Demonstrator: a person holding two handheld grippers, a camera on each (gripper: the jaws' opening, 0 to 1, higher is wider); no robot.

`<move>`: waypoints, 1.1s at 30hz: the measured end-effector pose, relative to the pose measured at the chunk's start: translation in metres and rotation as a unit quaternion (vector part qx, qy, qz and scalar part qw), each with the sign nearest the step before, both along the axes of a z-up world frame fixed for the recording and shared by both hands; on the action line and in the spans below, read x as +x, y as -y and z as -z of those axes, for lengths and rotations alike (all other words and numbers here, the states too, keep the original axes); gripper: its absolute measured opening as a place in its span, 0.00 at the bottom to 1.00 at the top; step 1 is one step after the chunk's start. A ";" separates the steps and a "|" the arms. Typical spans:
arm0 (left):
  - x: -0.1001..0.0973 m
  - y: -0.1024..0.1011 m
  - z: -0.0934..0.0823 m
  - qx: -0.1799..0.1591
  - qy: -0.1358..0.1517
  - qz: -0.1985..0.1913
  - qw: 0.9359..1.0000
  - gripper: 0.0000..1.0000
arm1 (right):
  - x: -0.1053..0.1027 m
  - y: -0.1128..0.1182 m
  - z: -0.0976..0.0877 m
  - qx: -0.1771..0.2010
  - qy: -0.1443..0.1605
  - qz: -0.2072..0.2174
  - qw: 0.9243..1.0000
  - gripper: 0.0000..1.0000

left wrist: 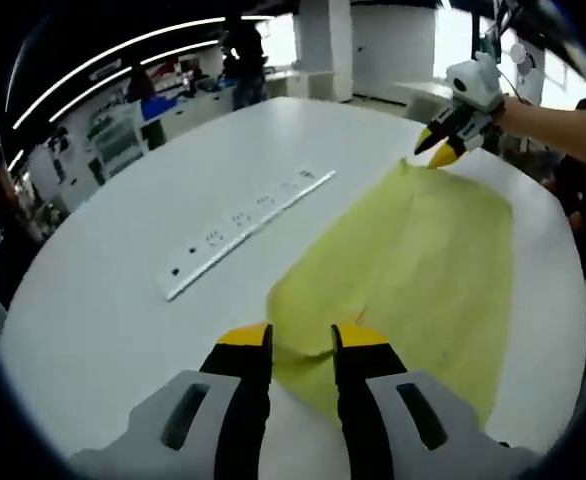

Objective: Fold the garment on the visible template until the final outline fits inside the template.

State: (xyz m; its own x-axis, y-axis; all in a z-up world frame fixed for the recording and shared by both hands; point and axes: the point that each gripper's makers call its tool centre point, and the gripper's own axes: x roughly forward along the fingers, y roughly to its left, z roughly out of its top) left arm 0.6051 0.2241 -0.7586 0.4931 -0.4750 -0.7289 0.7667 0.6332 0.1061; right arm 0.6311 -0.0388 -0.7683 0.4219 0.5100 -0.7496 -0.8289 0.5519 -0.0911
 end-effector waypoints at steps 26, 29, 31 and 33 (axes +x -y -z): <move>-0.007 -0.015 0.026 0.214 0.049 0.141 0.965 0.06 | 0.011 -0.005 0.019 -0.130 0.062 -0.104 0.984 0.10; -0.006 -0.014 0.026 0.216 0.051 0.141 0.965 0.02 | 0.015 -0.009 0.013 -0.129 0.084 -0.111 0.982 0.07; -0.005 -0.016 0.029 0.226 0.050 0.144 0.962 0.00 | 0.015 -0.014 0.011 -0.126 0.090 -0.119 0.981 0.08; -0.005 -0.017 0.029 0.228 0.051 0.144 0.962 0.00 | 0.017 -0.017 0.009 -0.139 0.107 -0.136 0.975 0.08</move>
